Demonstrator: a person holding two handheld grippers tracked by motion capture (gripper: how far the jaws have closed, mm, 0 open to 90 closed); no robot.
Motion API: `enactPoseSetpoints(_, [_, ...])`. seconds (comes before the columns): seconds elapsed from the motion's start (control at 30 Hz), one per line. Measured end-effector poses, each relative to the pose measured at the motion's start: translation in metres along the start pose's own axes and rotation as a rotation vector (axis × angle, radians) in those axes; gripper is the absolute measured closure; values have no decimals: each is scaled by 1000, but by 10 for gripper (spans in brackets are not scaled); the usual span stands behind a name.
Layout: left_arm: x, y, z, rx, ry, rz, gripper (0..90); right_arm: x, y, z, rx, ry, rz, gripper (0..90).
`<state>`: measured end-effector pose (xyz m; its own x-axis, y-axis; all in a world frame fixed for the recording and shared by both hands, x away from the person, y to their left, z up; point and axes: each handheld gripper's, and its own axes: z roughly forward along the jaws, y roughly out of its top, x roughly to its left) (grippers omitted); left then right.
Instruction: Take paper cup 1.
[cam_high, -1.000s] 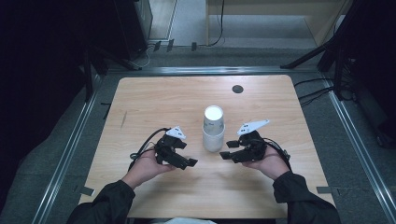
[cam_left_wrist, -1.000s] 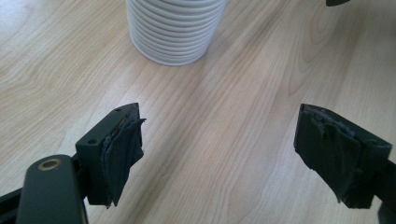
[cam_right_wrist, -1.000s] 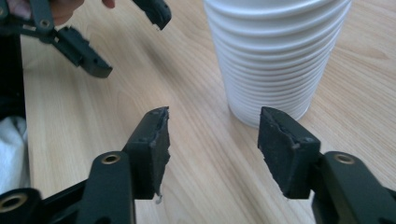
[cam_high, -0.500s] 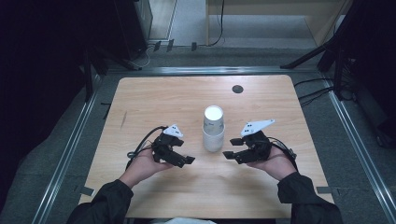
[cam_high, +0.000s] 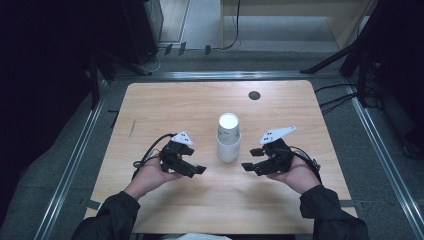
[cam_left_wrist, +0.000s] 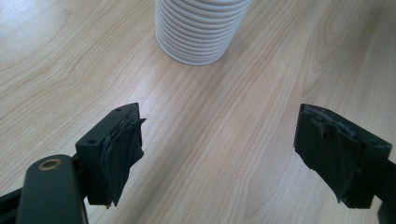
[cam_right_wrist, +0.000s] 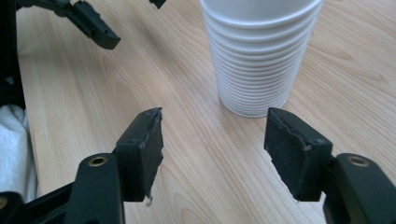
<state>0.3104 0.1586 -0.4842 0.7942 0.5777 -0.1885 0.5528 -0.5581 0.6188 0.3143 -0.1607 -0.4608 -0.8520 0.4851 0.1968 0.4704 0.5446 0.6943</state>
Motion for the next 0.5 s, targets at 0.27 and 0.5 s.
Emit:
enactPoseSetpoints(0.27, [3,-1,0,7,0,-7,153,-9,0,-2,-12,-14,16,358])
enactPoseSetpoints(0.5, [3,-1,-5,-7,-4,-9,154,-9,8,-4,14,-15,-23,338])
